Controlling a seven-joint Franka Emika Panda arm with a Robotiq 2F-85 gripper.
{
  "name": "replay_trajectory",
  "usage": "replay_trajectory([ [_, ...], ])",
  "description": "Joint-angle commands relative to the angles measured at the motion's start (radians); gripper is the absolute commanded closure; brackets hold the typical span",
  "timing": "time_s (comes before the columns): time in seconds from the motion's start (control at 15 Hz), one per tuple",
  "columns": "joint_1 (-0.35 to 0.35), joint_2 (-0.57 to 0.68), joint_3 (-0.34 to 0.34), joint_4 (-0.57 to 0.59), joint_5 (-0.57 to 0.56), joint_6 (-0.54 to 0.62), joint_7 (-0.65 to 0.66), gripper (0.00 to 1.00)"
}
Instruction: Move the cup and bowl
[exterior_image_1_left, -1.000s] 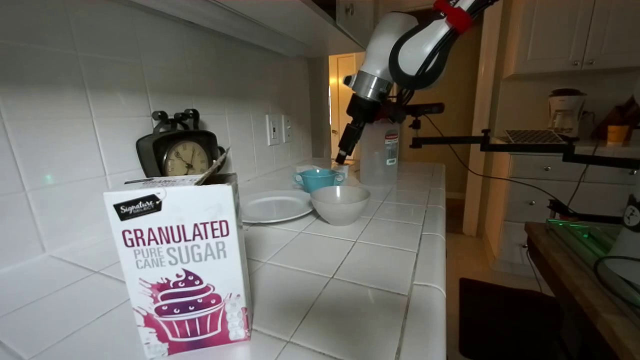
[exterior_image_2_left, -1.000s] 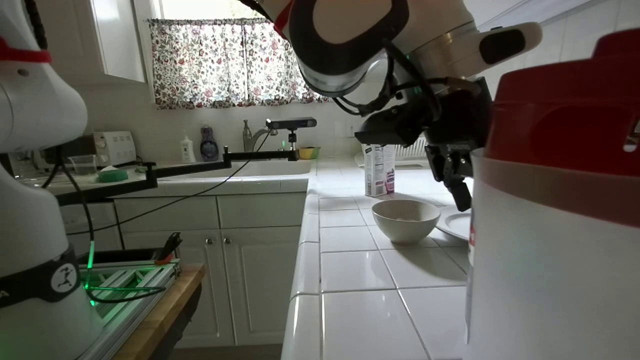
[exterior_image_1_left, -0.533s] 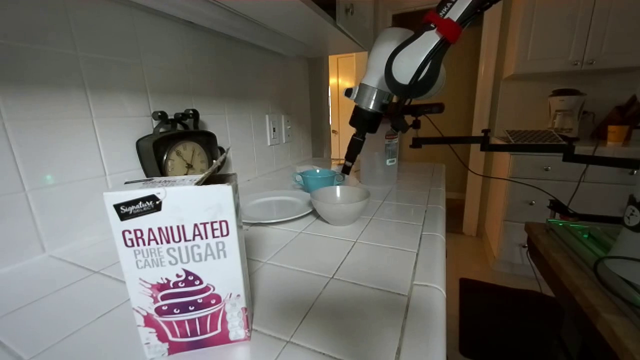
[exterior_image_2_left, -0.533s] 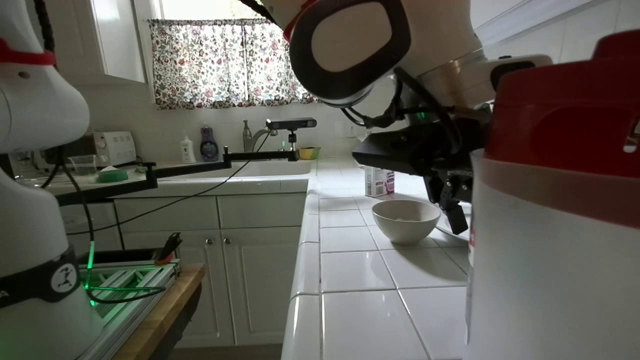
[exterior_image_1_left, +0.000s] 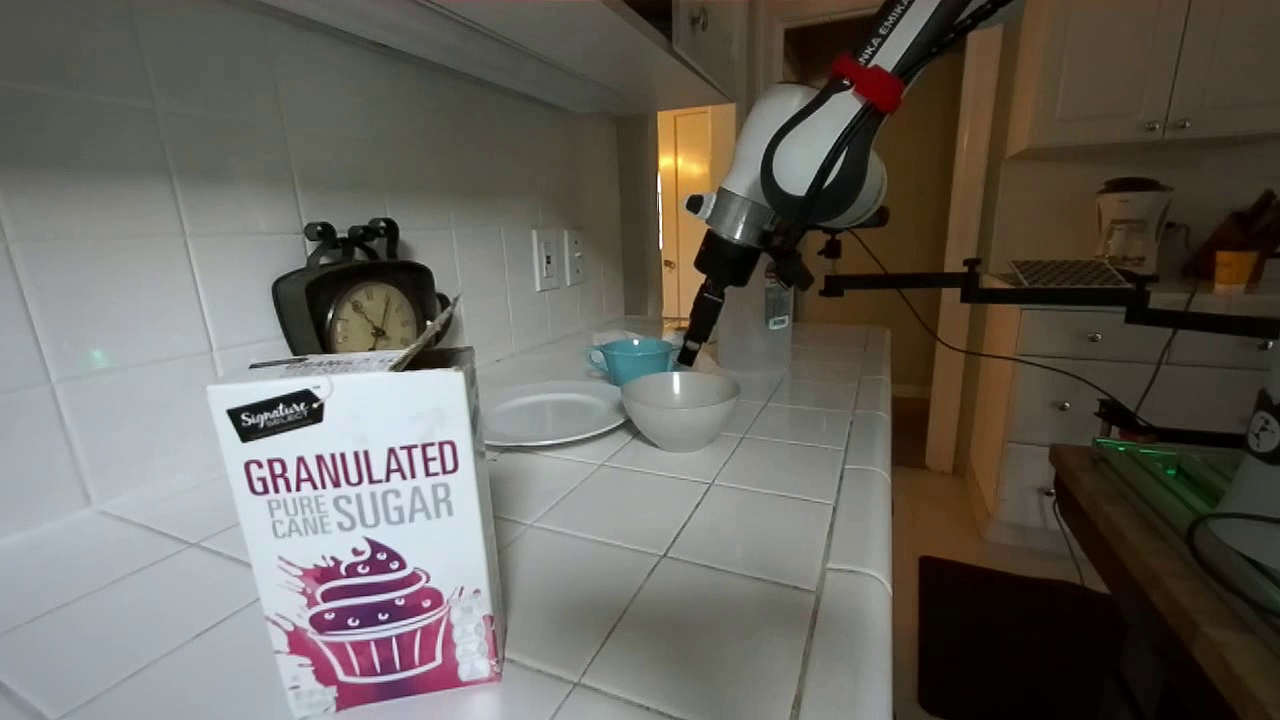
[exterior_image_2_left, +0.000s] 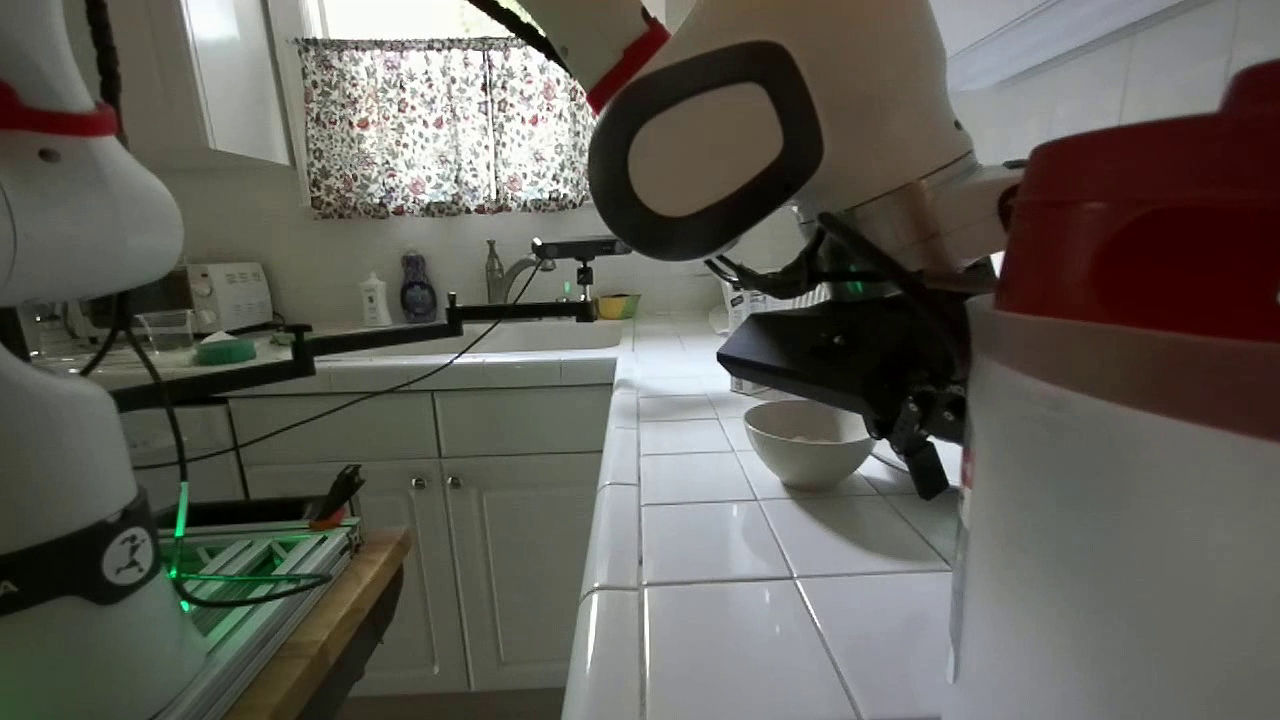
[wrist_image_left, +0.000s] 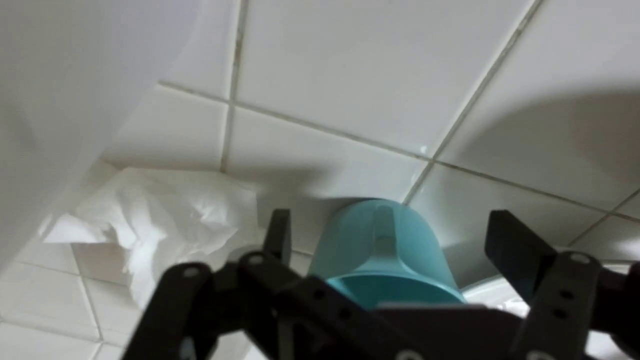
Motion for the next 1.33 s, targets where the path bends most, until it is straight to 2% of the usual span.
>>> replay_trajectory([
  [0.0,-0.057,0.042,0.068,0.028,0.05,0.061,-0.086,0.05],
  [0.07,-0.071,0.049,0.086,0.031,0.052,0.07,-0.092,0.21],
  [0.13,-0.086,0.057,0.106,0.035,0.055,0.076,-0.095,0.3],
  [0.2,-0.101,0.063,0.123,0.039,0.056,0.082,-0.101,0.3],
  [0.4,-0.138,0.079,0.164,0.045,0.049,0.094,-0.104,0.56],
  [0.8,-0.192,0.083,0.214,0.038,0.034,0.104,-0.096,1.0],
  [0.93,-0.199,0.078,0.218,0.033,0.03,0.105,-0.088,1.0],
  [1.0,-0.19,0.069,0.204,0.026,0.019,0.102,-0.075,0.97],
  [1.2,-0.157,0.007,0.152,-0.015,-0.005,0.09,-0.037,0.97],
  [1.27,-0.162,-0.025,0.156,-0.035,0.0,0.087,-0.039,0.97],
])
